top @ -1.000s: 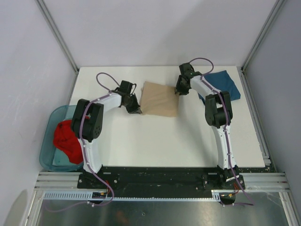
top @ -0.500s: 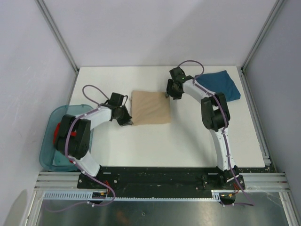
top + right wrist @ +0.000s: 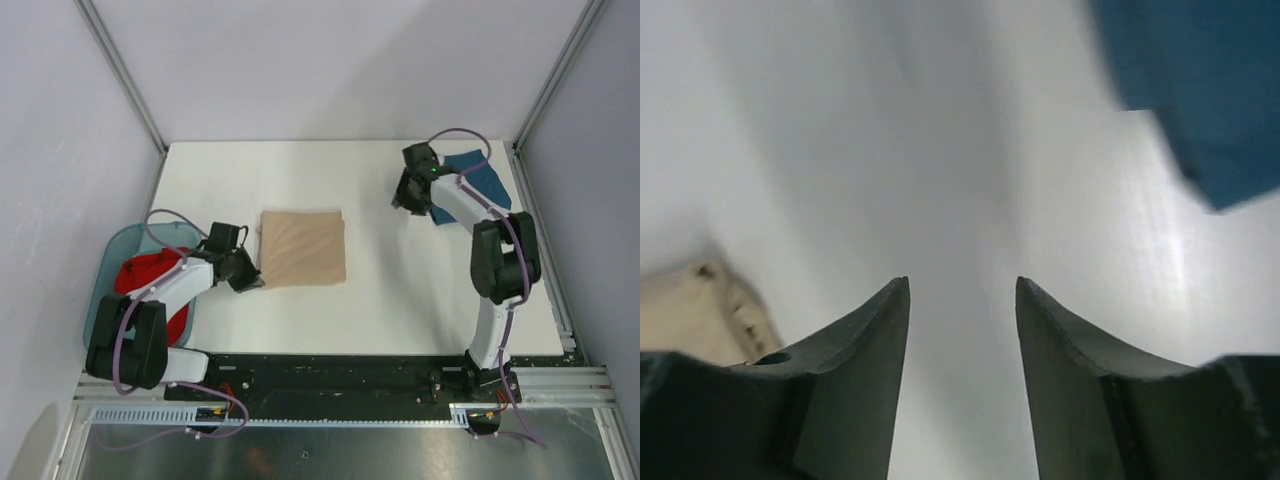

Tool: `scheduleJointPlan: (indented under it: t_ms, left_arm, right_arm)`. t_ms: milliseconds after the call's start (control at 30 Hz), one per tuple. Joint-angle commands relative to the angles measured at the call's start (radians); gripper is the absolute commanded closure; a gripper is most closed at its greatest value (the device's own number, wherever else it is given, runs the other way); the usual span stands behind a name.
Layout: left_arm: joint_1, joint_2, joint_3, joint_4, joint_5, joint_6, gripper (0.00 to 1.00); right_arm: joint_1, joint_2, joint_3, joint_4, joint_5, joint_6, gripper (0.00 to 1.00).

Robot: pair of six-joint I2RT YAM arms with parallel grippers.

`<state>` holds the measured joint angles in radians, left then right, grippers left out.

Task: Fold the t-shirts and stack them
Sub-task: Fold the long partially folded tshirt into a neat square

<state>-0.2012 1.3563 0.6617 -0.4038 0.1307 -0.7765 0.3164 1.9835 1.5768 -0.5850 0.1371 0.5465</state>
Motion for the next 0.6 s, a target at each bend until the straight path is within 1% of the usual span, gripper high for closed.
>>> scheduleJointPlan:
  t_ms: [0, 100, 200, 267, 367, 467, 567]
  left_arm:
    - [0.013, -0.074, -0.036, -0.022, 0.006, 0.037, 1.00]
    - [0.014, -0.089, -0.048, -0.022, 0.027, 0.046, 1.00]
    - [0.014, -0.082, -0.043, -0.021, 0.047, 0.061, 1.00]
    - [0.014, -0.080, -0.041, -0.021, 0.057, 0.070, 0.96]
    - [0.015, -0.082, -0.038, -0.019, 0.061, 0.079, 0.84]
    - [0.015, -0.093, -0.035, -0.019, 0.063, 0.088, 0.70]
    - [0.015, -0.097, -0.030, -0.020, 0.065, 0.099, 0.61]
  right_arm:
    - [-0.078, -0.105, -0.099, 0.004, 0.146, 0.039, 0.51]
    - [-0.111, -0.129, -0.138, 0.013, 0.195, 0.029, 0.57]
    - [-0.120, -0.133, -0.144, 0.028, 0.254, -0.012, 0.59]
    - [-0.126, -0.132, -0.147, 0.048, 0.279, -0.046, 0.60]
    - [-0.131, -0.115, -0.150, 0.082, 0.313, -0.097, 0.60]
    - [-0.134, -0.089, -0.150, 0.116, 0.311, -0.137, 0.60]
    - [-0.134, -0.061, -0.149, 0.149, 0.299, -0.167, 0.60]
